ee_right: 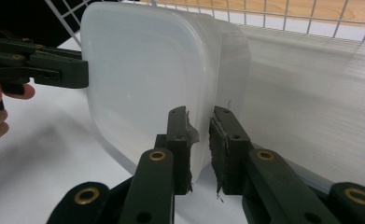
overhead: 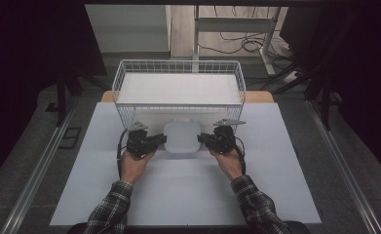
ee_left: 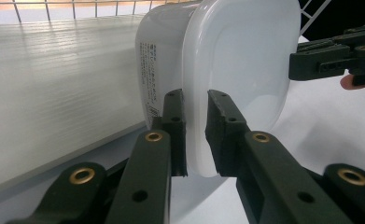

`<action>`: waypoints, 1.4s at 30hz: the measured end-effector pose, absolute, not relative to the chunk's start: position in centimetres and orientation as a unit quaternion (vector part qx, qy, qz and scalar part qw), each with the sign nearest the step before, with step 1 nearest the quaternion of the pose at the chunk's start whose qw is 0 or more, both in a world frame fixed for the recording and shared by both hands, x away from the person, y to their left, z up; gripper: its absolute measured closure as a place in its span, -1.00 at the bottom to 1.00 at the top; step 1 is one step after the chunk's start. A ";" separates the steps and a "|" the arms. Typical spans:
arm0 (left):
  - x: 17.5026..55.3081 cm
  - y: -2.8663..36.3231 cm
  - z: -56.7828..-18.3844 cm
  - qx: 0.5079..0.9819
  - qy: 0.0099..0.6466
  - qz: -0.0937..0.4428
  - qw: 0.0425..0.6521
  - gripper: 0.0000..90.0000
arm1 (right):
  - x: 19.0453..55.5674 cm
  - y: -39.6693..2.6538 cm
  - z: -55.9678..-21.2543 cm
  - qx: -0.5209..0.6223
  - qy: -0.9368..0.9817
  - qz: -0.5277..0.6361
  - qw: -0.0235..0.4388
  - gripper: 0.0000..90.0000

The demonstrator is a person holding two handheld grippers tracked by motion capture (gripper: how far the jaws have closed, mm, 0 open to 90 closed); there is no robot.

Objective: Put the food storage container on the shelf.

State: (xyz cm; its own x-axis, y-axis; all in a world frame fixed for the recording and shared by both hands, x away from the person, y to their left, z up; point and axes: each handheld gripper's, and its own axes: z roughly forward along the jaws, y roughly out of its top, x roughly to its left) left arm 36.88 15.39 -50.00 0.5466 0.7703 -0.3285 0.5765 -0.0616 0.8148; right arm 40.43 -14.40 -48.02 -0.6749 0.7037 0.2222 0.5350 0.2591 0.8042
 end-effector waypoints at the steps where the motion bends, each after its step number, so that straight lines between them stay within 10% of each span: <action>1: 37.0 15.3 -50.1 0.723 0.467 0.096 0.501 0.75 | 40.4 -14.4 -48.0 0.393 0.788 0.465 0.091 0.72; 26: 39.4 14.9 -49.6 0.713 0.476 0.141 0.496 0.51 | 42.4 -13.4 -47.7 0.399 0.778 0.462 0.146 0.49; 42: 39.0 15.1 -48.8 0.710 0.464 0.163 0.504 -0.06 | 42.5 -14.2 -46.3 0.393 0.779 0.465 0.148 0.98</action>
